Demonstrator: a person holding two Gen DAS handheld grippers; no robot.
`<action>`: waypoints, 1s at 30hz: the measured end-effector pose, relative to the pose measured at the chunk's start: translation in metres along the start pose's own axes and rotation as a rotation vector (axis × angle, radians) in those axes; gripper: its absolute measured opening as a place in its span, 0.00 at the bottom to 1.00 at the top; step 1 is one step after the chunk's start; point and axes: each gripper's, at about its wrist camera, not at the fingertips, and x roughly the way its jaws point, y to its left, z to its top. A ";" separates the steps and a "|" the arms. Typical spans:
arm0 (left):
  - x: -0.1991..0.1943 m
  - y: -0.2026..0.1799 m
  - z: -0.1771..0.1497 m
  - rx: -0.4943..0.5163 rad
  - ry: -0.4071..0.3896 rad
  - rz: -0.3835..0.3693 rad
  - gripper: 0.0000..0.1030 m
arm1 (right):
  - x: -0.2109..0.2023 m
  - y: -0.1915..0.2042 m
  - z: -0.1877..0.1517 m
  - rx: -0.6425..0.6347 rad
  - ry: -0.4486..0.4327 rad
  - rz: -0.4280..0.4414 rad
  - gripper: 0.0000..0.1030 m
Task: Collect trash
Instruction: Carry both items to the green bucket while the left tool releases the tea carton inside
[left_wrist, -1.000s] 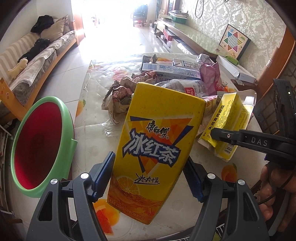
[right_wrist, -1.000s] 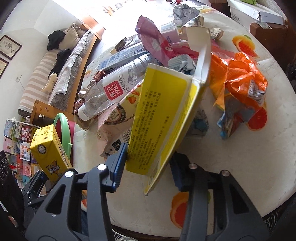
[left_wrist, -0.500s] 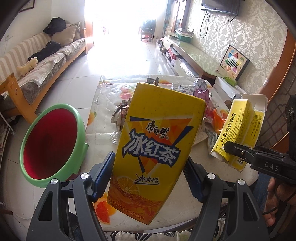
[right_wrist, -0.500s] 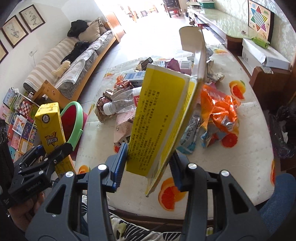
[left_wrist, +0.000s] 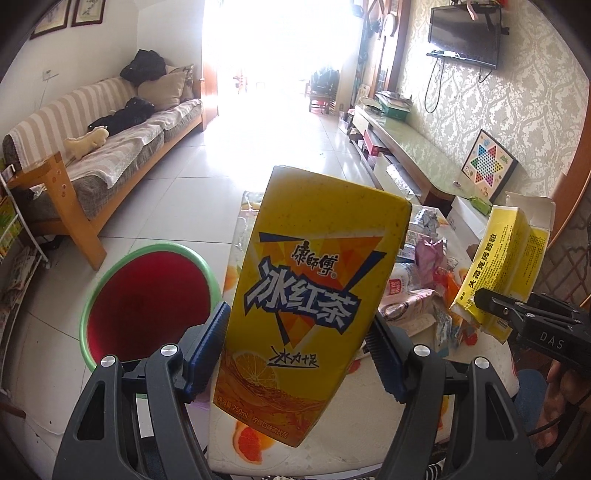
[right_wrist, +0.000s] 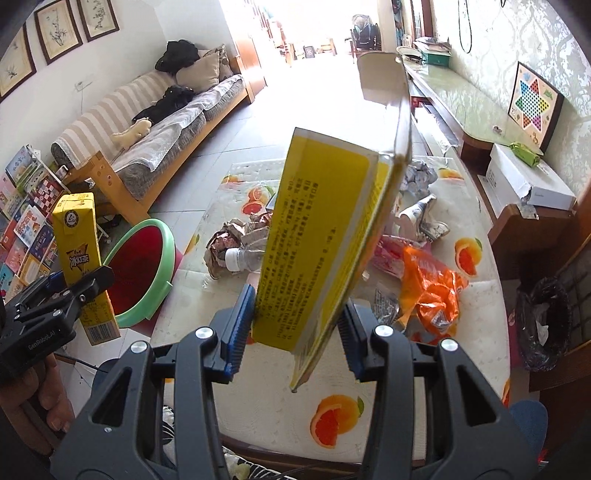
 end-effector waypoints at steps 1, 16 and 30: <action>-0.001 0.006 0.001 -0.008 -0.004 0.008 0.67 | 0.002 0.005 0.004 -0.012 -0.003 0.003 0.41; 0.015 0.119 0.014 -0.175 0.000 0.166 0.67 | 0.043 0.134 0.045 -0.219 0.007 0.154 0.41; 0.040 0.207 0.003 -0.306 0.066 0.232 0.67 | 0.096 0.244 0.064 -0.367 0.055 0.253 0.41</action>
